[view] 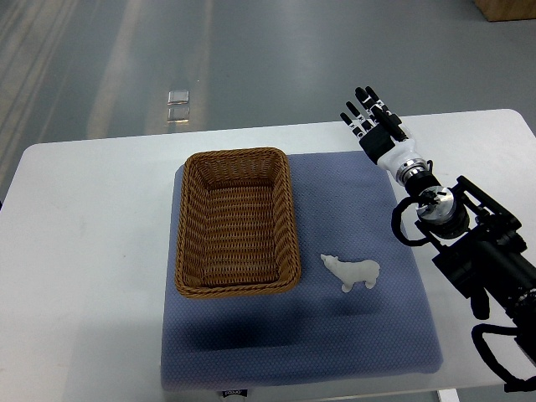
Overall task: Place white bear in brown basket with right hand
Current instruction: 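Raise the right hand and move it over the mat toward the white bear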
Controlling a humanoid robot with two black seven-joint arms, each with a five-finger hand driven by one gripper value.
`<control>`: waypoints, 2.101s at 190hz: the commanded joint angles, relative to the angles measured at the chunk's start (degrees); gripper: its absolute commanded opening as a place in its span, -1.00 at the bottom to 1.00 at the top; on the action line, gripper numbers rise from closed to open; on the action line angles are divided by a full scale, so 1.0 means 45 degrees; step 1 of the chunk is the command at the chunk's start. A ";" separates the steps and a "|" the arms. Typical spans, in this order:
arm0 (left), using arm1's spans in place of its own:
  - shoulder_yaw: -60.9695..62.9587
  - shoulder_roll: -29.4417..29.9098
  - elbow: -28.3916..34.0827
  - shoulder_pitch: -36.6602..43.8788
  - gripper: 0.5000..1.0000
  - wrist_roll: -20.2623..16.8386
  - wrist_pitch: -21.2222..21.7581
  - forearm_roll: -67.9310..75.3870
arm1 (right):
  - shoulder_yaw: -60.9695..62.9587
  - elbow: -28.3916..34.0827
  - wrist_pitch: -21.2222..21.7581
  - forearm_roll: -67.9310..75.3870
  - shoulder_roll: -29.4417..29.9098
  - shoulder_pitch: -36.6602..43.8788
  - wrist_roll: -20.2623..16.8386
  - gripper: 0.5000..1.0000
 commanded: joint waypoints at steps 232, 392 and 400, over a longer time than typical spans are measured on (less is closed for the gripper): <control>0.0000 0.0000 -0.0122 -0.0098 1.00 0.0000 -0.0094 0.0131 | -1.3396 0.4591 0.4303 -1.0117 -0.6288 0.8884 -0.3925 0.71; 0.0000 0.0000 -0.0278 -0.0098 1.00 0.0000 -0.0114 0.0131 | -1.6211 1.0880 0.5188 -0.7129 -0.9609 1.2559 -0.5879 0.70; 0.0000 0.0000 -0.0278 -0.0098 1.00 0.0000 -0.0114 0.0131 | -1.6211 1.1017 0.5188 -0.7129 -0.9668 1.2305 -0.5879 0.70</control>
